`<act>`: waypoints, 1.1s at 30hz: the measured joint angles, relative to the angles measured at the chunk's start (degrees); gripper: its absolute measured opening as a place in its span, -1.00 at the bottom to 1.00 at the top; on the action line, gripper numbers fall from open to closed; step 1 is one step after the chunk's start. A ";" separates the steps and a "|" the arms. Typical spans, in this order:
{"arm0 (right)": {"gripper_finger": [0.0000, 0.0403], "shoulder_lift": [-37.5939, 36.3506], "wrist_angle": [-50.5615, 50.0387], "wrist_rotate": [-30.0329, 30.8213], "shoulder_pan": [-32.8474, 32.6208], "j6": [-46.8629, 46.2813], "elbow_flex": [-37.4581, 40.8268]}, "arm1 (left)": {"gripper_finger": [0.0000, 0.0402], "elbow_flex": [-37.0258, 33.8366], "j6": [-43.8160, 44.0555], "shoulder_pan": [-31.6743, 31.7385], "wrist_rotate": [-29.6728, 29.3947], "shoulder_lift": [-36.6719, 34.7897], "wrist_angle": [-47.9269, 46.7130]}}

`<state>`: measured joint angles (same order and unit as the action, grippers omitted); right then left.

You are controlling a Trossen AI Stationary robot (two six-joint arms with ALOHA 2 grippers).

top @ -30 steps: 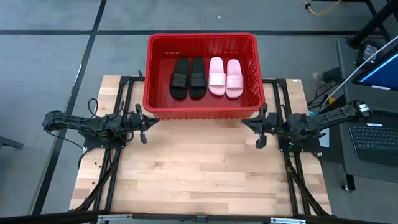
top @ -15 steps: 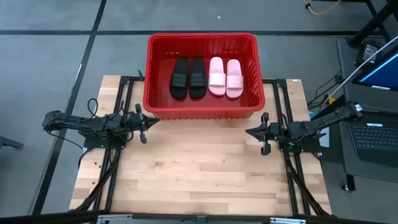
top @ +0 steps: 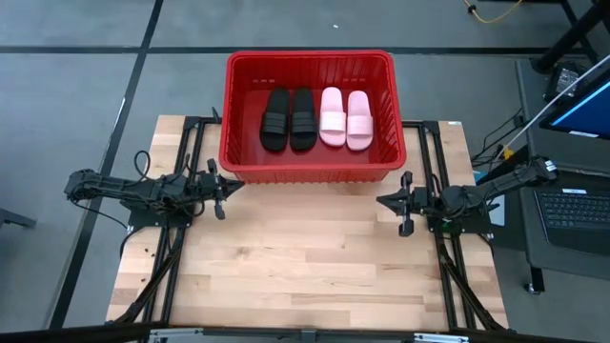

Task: Pick and place slides into bin
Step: Return to Home Position

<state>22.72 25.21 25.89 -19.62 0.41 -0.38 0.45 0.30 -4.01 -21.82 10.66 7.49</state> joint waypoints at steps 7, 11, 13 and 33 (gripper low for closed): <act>-0.84 0.00 0.04 0.06 0.00 1.60 0.00 | -0.96 0.00 0.00 0.00 0.00 0.00 0.00; -0.84 0.00 0.03 0.08 0.00 1.54 0.00 | -0.98 0.00 0.00 0.00 0.00 0.00 0.00; -0.84 0.00 0.15 0.09 0.00 1.56 0.00 | -0.98 0.00 0.00 0.00 0.00 -0.01 0.00; -0.83 -19.60 -14.33 -8.99 15.49 -3.13 -0.02 | -0.97 0.00 0.00 0.00 -0.02 0.00 -0.02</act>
<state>3.12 10.89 16.90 -4.13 -2.72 -0.40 0.45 0.30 -4.01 -21.85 10.66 7.46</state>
